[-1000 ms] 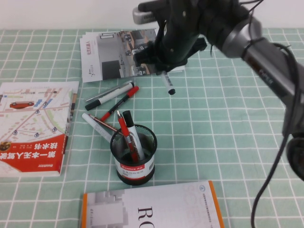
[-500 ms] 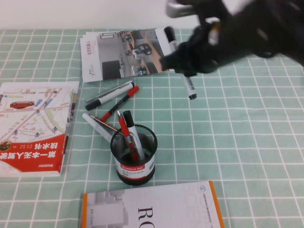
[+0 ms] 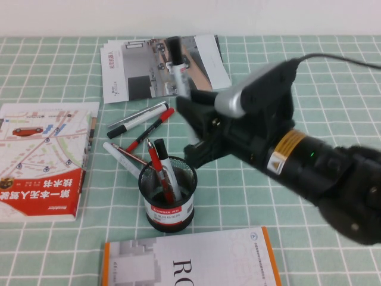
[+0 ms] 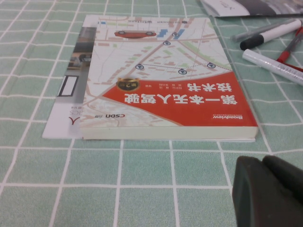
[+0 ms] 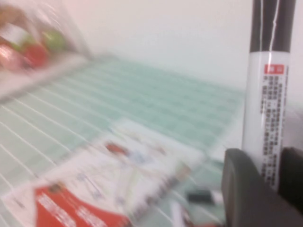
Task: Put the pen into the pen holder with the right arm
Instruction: Place the pen onto the pen holder
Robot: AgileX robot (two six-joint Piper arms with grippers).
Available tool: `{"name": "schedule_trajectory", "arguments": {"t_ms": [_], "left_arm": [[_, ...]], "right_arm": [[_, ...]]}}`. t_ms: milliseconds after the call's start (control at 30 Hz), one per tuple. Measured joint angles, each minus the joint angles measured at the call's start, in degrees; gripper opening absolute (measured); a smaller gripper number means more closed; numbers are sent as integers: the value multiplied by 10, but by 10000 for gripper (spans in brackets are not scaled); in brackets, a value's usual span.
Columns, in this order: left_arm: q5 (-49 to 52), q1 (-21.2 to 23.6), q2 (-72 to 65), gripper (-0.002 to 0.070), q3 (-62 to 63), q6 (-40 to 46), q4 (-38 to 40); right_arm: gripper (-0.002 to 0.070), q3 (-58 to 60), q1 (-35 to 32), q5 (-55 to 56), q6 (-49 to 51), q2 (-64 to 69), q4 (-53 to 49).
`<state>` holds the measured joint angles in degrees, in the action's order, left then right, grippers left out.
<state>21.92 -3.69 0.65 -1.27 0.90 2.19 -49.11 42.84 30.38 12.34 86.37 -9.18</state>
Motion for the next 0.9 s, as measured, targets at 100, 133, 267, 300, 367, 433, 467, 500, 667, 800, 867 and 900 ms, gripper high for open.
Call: {"name": "schedule_trajectory", "arguments": {"t_ms": [100, 133, 267, 300, 367, 433, 467, 500, 667, 800, 867, 900], "left_arm": [[0, 0, 0, -4, 0, 0, 0], [0, 0, 0, -4, 0, 0, 0], [0, 0, 0, -4, 0, 0, 0], [0, 0, 0, -4, 0, 0, 0], [0, 0, 0, -4, 0, 0, 0], [0, 0, 0, -4, 0, 0, 0], [0, 0, 0, -4, 0, 0, 0], [0, 0, 0, -4, 0, 0, 0], [0, 0, 0, -4, 0, 0, 0], [0, 0, 0, -4, 0, 0, 0], [0, 0, 0, -4, 0, 0, 0], [0, 0, 0, -4, 0, 0, 0]], "right_arm": [[111, 15, 4, 93, 0, 33, -15], [111, 18, 4, 120, 0, 46, -20], [111, 19, 4, 171, 0, 94, -34], [111, 19, 4, 174, 0, 102, -35], [111, 19, 4, 176, 0, 118, -37], [111, 19, 4, 179, 0, 131, -38], [111, 19, 4, 179, 0, 136, -39], [111, 19, 4, 179, 0, 140, -39], [111, 19, 4, 179, 0, 153, -39], [111, 20, 4, 176, 0, 162, -36], [111, 24, 4, 176, -5, 165, -30], [111, 29, 4, 176, -10, 166, -27]]}}
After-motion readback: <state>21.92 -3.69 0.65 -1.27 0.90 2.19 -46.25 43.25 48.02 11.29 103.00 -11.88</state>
